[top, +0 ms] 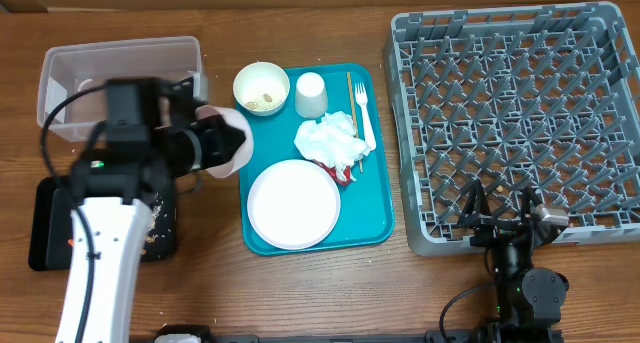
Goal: Sort waste into correct bins and load items into the dishwasher rack
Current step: 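Carry the emptied bowl back and set it on the teal tray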
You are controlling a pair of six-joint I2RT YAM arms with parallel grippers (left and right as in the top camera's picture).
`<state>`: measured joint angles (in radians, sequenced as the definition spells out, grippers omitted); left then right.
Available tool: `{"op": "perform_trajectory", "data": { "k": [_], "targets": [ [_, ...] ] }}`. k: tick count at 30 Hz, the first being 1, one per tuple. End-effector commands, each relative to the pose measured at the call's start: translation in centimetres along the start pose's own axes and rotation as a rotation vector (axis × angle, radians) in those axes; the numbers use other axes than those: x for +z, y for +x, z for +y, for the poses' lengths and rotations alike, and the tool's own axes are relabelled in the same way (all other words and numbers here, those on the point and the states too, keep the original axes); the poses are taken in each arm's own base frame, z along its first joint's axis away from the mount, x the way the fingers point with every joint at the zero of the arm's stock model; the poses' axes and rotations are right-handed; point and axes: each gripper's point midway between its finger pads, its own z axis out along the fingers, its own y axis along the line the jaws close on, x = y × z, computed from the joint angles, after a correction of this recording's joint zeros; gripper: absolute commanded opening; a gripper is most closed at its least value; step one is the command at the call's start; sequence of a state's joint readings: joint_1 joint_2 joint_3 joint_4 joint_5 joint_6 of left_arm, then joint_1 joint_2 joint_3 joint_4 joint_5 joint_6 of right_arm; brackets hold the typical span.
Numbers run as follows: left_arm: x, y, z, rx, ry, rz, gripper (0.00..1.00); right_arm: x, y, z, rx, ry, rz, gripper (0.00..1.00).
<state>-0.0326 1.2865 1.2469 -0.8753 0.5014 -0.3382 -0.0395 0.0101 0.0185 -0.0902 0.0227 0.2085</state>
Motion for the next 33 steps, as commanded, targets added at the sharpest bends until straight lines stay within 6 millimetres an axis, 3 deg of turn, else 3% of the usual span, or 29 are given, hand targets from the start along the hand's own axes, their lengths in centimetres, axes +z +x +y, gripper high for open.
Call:
{"op": "perform_trajectory", "data": {
  "k": [1, 7, 12, 16, 21, 28, 31, 33],
  "targets": [
    [0.2, -2.0, 1.5, 0.03, -0.269, -0.141, 0.06, 0.0, 0.2, -0.1, -0.006, 0.001, -0.003, 1.0],
    [6.2, -2.3, -0.1, 0.202, -0.316, -0.114, 0.04, 0.0, 0.2, -0.1, -0.006, 0.001, -0.003, 1.0],
    [11.5, -1.7, 1.9, 0.22, -0.396, -0.056, 0.04, 0.0, 0.2, -0.1, -0.006, 0.001, -0.003, 1.0],
    [14.2, -0.2, 3.2, 0.217, -0.417, 0.021, 0.04, 0.0, 0.2, -0.1, -0.006, 0.001, -0.003, 1.0],
    [15.9, 0.6, 4.1, 0.214, -0.43, 0.059, 0.05, 0.0, 0.2, -0.1, -0.006, 0.001, -0.003, 1.0],
    [17.0, 1.3, 3.6, 0.224, -0.415, 0.074, 0.12, 0.0, 0.2, -0.1, -0.006, 0.001, -0.003, 1.0],
    [17.0, 1.3, 3.6, 0.225, -0.416, 0.074, 0.26, 0.0, 0.2, -0.1, -0.006, 0.001, -0.003, 1.0],
    [16.9, 1.3, 3.7, 0.225, -0.419, 0.072, 0.27, 0.0, 0.2, -0.1, -0.006, 0.001, -0.003, 1.0]
  ]
}}
